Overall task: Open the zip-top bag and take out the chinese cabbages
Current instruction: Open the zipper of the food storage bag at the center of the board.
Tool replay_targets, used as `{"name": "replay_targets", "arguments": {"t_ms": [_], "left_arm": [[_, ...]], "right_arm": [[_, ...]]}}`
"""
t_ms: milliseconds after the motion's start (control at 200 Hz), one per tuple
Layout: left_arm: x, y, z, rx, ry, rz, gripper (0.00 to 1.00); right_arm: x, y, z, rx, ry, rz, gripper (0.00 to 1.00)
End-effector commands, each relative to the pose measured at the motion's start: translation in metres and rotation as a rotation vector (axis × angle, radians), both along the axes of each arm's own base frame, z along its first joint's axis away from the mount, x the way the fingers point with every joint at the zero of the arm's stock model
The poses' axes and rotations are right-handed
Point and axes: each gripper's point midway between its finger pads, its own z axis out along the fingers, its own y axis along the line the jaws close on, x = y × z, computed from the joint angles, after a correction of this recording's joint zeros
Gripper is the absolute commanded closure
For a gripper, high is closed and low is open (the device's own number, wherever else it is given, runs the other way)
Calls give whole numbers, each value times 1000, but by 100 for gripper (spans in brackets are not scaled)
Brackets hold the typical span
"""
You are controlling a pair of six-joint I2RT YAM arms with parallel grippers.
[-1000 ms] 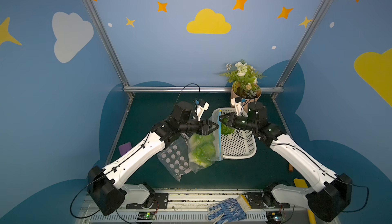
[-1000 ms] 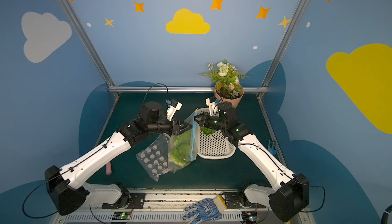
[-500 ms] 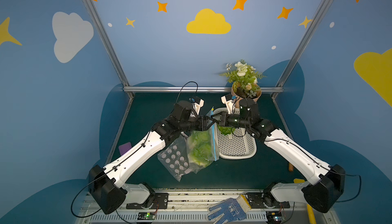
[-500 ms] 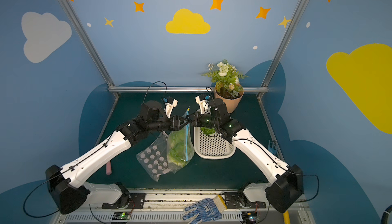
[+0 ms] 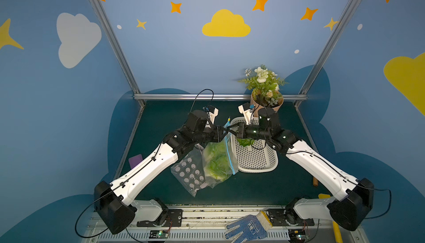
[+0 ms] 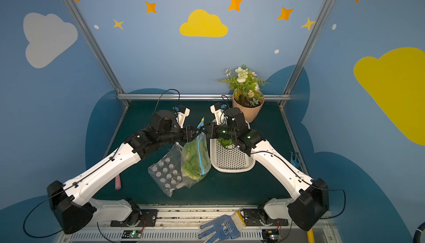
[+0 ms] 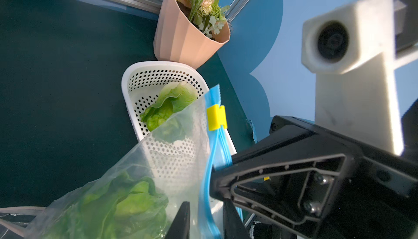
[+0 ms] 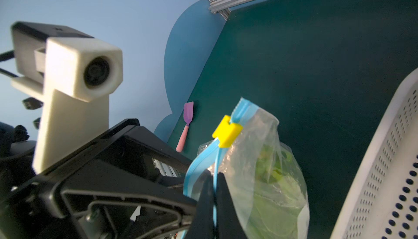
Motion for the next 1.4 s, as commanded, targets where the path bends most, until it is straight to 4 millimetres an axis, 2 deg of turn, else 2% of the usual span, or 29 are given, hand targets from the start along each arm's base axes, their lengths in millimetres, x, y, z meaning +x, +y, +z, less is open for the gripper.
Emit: {"name": "replay_targets", "arguments": {"t_ms": [0, 110, 215, 431, 631, 811, 1016, 1146, 1226, 1317, 1392], "left_arm": [[1, 18, -5, 50, -2, 49, 78], [3, 31, -2, 65, -22, 84, 86], [14, 54, 5, 88, -59, 176, 95], [25, 95, 33, 61, -134, 286, 95], [25, 107, 74, 44, -231, 282, 95], [26, 119, 102, 94, -322, 298, 95], [27, 146, 127, 164, -376, 375, 95], [26, 165, 131, 242, -371, 428, 95], [25, 169, 126, 270, -363, 436, 95], [29, 165, 109, 285, -322, 408, 95], [35, 156, 86, 292, -266, 369, 95]], "right_arm": [[-7, 0, 34, 46, -92, 23, 100], [-5, -2, 38, 41, -117, 11, 100], [-3, -3, 43, 38, -139, 10, 100], [1, 5, 56, 70, -165, 49, 100], [-1, 19, 79, 131, -200, 128, 100], [0, 40, 103, 232, -209, 231, 100], [8, 67, 112, 303, -182, 324, 100], [15, 82, 103, 311, -146, 355, 100], [21, 89, 87, 293, -111, 358, 100], [30, 92, 61, 247, -66, 340, 100], [38, 95, 38, 205, -29, 318, 100]]}}
